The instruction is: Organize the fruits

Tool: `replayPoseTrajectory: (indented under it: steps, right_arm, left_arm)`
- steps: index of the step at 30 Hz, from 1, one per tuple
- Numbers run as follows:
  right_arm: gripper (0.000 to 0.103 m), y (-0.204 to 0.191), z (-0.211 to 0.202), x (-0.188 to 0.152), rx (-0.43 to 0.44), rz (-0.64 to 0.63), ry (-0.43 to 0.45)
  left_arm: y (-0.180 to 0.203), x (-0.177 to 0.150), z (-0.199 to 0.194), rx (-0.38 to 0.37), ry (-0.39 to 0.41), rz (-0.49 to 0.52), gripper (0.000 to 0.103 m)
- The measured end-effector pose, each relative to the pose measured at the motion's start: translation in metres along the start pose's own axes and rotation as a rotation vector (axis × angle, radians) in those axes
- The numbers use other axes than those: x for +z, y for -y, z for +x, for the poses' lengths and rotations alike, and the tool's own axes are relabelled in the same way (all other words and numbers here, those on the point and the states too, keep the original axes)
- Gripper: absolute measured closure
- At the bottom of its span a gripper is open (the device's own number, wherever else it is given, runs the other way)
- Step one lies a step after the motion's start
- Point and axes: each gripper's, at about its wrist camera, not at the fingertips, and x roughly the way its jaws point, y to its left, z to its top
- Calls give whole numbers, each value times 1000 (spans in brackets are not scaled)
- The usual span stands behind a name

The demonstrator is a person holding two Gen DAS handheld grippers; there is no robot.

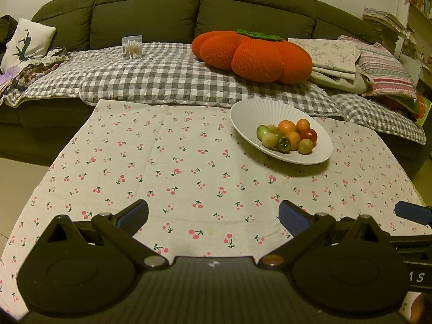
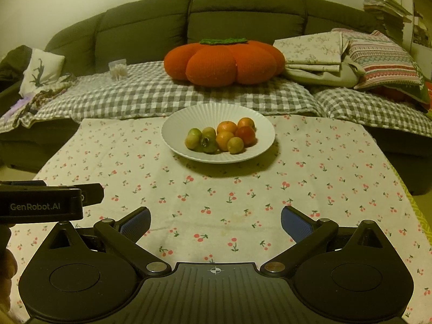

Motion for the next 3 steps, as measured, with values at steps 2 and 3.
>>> replayPoseTrajectory:
  steps: [2,3]
  right_arm:
    - [0,0,0,0,1,1,1]
    - [0,0,0,0,1,1,1]
  left_arm:
    - [0,0,0,-1,0,-1,1]
    - [0,0,0,-2,-1,0,1]
